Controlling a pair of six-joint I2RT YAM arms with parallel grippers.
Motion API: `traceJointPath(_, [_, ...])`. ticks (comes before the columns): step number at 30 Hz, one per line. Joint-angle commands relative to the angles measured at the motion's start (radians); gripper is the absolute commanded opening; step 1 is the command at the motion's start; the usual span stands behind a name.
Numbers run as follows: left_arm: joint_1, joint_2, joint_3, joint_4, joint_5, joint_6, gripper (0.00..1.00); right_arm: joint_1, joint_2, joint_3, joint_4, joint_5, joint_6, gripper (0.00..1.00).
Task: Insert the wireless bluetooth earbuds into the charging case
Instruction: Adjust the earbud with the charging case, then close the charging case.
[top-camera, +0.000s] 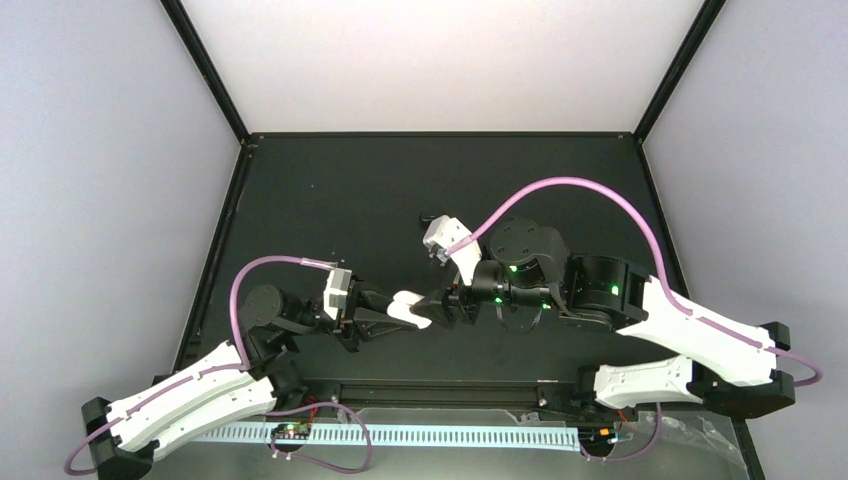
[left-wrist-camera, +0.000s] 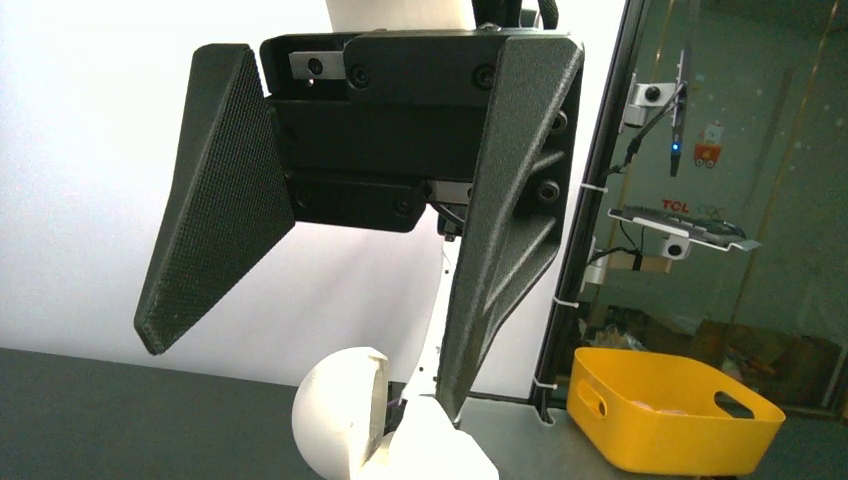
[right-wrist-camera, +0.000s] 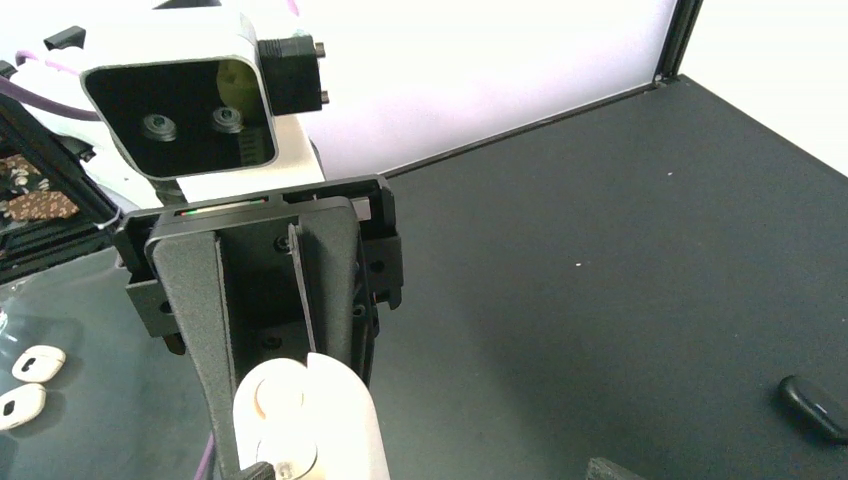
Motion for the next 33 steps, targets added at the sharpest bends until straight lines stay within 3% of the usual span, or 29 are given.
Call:
traceJointPath(1, [0.0,-0.018,0.024,0.029,0.0,0.006,0.02,-0.001,-0.04,0.043,-0.006,0.048,-0.012,0.81])
traceJointPath(10, [0.0,-0.032,0.02,0.026,0.004,0.003,0.02,-0.101,-0.082,-0.032,0.012,0.125,0.041,0.82])
traceJointPath(26, [0.0,-0.015,0.026,0.031,-0.001,0.009,0.02,-0.128,-0.032,-0.043,0.026,-0.218,-0.004,0.81])
traceJointPath(33, [0.0,-0.008,0.028,0.021,-0.021,0.016,0.02,-0.127,-0.038,-0.045,0.017,-0.204,-0.015,0.81])
